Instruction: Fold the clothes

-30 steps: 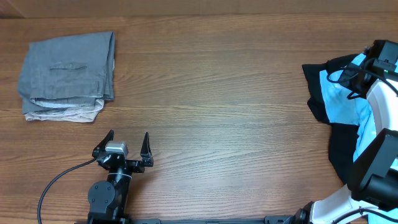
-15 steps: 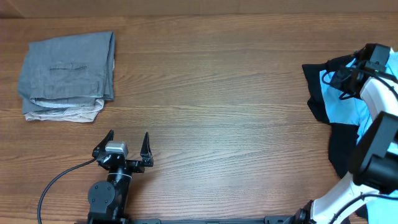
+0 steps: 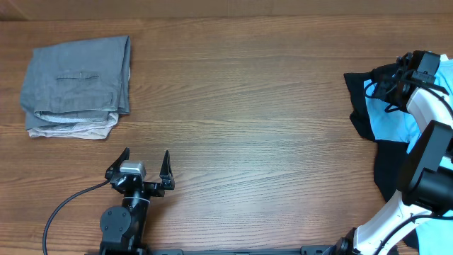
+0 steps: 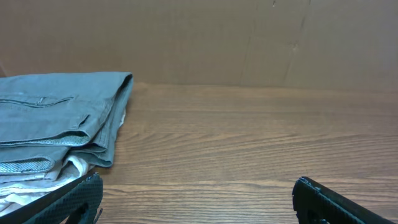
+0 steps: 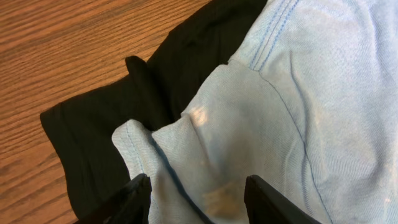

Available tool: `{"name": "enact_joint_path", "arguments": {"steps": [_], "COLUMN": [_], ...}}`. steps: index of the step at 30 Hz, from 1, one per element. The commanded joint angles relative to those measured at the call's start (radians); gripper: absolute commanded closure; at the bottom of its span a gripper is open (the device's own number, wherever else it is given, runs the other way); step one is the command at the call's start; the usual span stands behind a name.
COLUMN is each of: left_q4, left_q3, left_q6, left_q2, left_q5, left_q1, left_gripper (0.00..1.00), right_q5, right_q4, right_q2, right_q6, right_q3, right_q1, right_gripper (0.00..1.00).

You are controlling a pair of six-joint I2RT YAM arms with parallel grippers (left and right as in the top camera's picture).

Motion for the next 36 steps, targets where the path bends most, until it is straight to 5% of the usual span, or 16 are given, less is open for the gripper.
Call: {"name": "enact_joint_path", "arguments": {"steps": [1,27,36], "left_q4": [0.003,0.003,0.003], "left_q3": [-0.006,-0.006,-0.006], "left_q6": [0.018,0.018,0.019], "left_q2": [-0.011,-0.011,-0.011], "left_q5": [-0.01,-0.01,-0.01], "left_q1": [-0.006,-0.006,-0.006], "left_gripper": [0.0,0.0,0.0], "right_q5": [0.016,0.02,0.019], "right_q4": [0.014,0.034,0.029], "right_q2": [0.002,0.087,0.085], "right_q6": [-0.011,-0.119,-0.107], "right_q3": [0.023,0.018,0.028], "right_q1": [0.002,0.004,0.005], "right_gripper": [0.47,0.48,0.77]}}
